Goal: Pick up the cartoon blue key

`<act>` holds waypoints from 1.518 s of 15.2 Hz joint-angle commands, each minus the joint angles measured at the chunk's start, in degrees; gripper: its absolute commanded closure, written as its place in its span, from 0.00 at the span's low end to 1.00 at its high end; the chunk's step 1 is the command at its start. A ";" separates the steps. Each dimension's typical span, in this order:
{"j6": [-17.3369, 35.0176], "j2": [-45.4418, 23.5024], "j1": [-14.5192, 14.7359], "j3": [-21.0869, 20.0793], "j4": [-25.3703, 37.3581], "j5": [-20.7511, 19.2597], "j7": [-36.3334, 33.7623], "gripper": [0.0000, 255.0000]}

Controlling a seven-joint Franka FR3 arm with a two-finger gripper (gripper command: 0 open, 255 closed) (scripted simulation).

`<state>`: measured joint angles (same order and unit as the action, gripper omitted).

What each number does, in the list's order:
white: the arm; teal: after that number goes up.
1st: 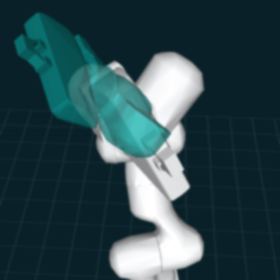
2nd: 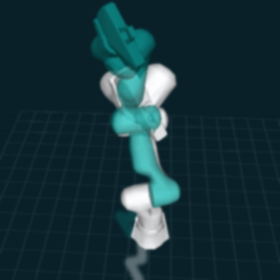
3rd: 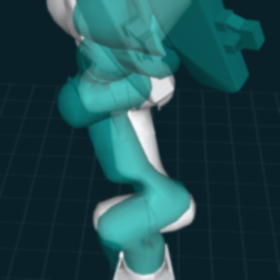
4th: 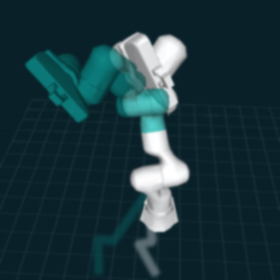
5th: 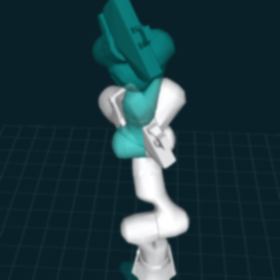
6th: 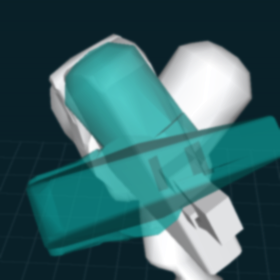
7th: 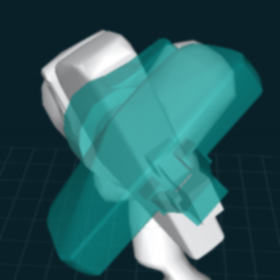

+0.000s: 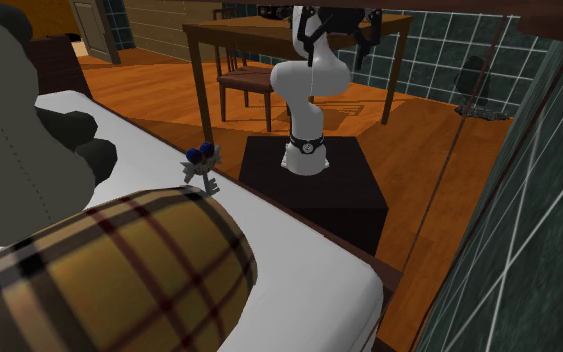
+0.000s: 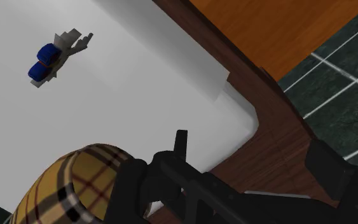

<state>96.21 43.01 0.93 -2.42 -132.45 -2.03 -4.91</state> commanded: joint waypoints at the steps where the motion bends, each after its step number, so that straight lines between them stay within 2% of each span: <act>1: 0.00 0.00 0.00 0.00 0.00 0.00 0.00 0.00; 12: 13.15 -7.76 -8.19 8.45 -4.88 -4.37 -1.16 0.00; 23: 25.94 -19.31 -15.43 17.43 -5.49 -6.49 -1.94 0.00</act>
<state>120.95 25.21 -13.87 14.02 -138.36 -8.49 -6.97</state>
